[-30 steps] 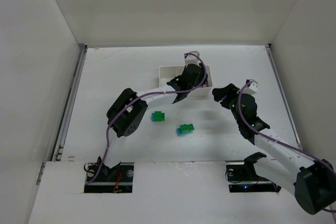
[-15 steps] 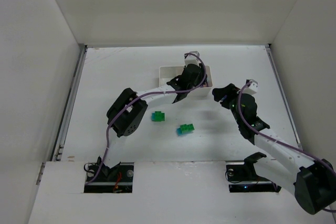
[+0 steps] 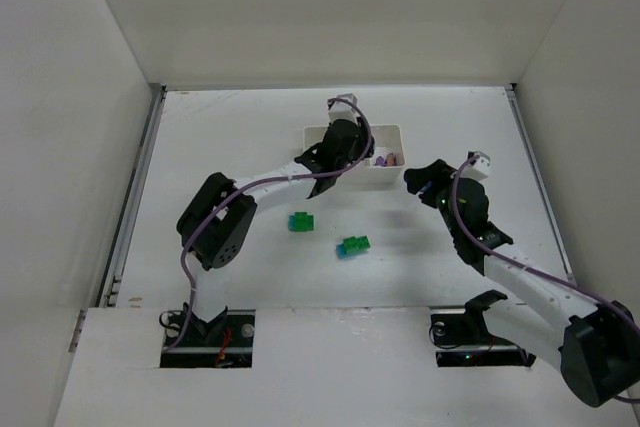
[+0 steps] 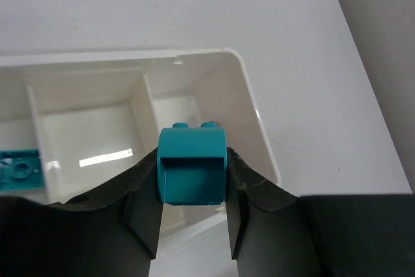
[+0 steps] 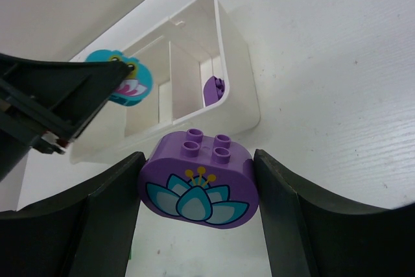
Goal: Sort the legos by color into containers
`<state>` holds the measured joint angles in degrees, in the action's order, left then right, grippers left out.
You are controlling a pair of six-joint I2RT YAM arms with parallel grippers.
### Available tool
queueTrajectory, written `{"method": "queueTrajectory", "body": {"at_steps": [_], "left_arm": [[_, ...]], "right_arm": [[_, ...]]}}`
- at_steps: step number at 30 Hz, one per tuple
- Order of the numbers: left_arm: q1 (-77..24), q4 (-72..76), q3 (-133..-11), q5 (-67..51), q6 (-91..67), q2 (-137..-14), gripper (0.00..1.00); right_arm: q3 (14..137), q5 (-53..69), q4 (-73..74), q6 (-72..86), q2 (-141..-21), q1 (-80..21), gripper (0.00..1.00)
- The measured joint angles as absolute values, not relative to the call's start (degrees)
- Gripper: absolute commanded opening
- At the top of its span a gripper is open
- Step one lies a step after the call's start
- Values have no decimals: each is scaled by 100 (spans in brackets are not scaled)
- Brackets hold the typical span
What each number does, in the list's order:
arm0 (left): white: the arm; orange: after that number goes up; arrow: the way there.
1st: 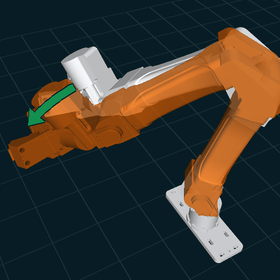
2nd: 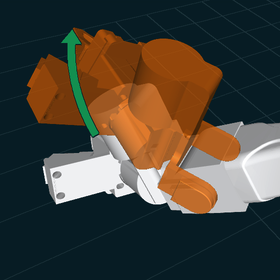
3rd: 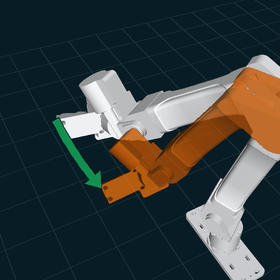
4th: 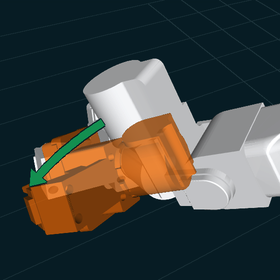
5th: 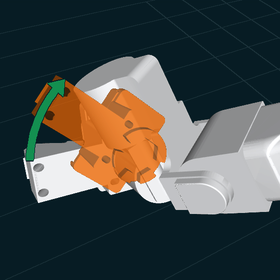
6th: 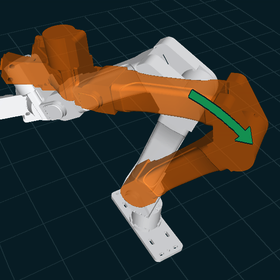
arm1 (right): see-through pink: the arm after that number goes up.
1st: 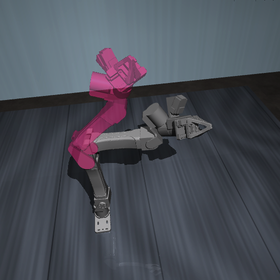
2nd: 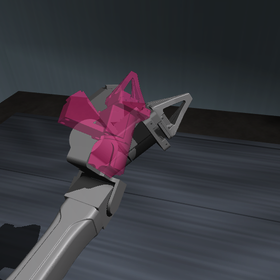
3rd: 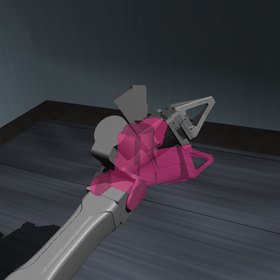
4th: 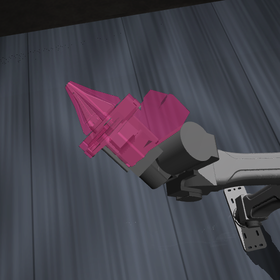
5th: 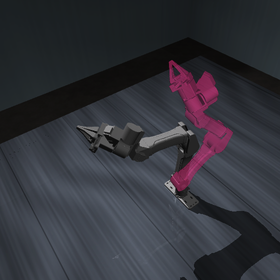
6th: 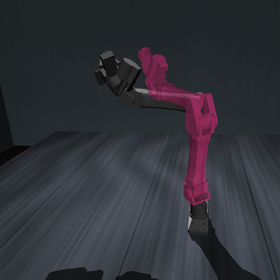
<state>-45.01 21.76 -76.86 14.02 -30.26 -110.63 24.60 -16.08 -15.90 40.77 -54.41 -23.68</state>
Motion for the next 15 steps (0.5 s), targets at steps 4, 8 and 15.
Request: {"method": "queueTrajectory", "body": {"at_steps": [4, 8, 15], "left_arm": [[-4171, 2213, -7343, 1463, -3030, -10761, 20], [-4027, 2193, -7308, 1529, -3013, -10750, 20], [-4088, 2150, -7467, 1601, -2867, -10982, 32]], "right_arm": [[2460, -1610, -1599, 4077, -5459, -2368, 56], [2460, -1610, -1686, 4075, -5612, -2377, 56], [2460, -1608, -1719, 4075, -5673, -2412, 56]]}}
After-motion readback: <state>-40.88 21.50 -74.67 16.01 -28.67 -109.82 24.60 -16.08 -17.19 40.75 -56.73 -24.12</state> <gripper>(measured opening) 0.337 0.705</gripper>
